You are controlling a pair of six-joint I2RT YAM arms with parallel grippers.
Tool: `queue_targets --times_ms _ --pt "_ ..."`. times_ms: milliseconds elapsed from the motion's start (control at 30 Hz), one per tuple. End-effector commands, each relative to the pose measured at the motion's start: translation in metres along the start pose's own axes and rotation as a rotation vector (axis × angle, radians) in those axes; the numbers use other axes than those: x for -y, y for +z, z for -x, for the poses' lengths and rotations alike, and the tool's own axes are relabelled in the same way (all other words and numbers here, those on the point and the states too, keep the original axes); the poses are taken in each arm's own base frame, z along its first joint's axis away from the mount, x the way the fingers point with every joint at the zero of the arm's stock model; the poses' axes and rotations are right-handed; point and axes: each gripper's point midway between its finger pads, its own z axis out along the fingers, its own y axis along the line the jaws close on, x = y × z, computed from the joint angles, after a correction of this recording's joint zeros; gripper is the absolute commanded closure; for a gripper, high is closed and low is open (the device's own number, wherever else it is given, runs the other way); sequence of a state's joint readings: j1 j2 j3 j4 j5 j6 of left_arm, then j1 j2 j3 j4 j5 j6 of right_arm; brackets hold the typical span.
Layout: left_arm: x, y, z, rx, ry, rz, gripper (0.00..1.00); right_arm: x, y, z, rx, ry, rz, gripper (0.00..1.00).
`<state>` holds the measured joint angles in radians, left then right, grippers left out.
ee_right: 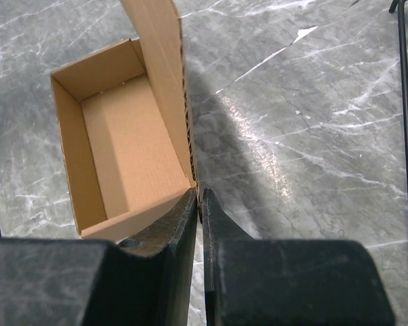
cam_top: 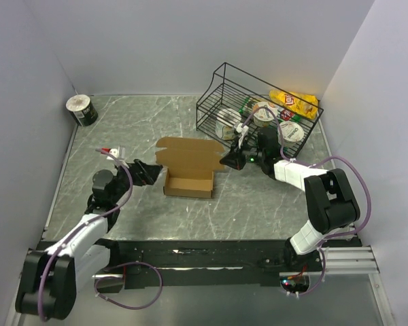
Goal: Fold the paper box
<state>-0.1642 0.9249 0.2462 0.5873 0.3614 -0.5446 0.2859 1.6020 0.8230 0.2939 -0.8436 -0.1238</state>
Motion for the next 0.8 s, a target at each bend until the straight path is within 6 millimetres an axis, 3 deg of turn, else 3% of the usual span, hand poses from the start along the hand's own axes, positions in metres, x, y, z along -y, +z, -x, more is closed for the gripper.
queue_targets --times_ms 0,233,267,533,767 --pt "0.009 0.006 0.03 0.119 0.139 -0.149 0.04 -0.01 -0.005 0.026 0.041 -0.072 0.024 0.86" --pt "0.003 0.027 0.023 0.035 0.174 -0.302 0.01 -0.012 -0.009 0.029 0.024 -0.078 0.025 0.86" --pt "-0.003 0.031 0.015 0.001 0.164 -0.296 0.01 -0.013 -0.009 0.031 0.025 -0.081 0.024 0.86" --pt "-0.018 0.061 0.016 -0.057 0.181 -0.319 0.07 -0.009 -0.01 0.031 0.001 -0.083 0.01 0.85" --pt "-0.028 0.074 0.002 -0.109 0.143 -0.322 0.13 -0.007 -0.01 0.031 -0.011 -0.08 0.003 0.85"
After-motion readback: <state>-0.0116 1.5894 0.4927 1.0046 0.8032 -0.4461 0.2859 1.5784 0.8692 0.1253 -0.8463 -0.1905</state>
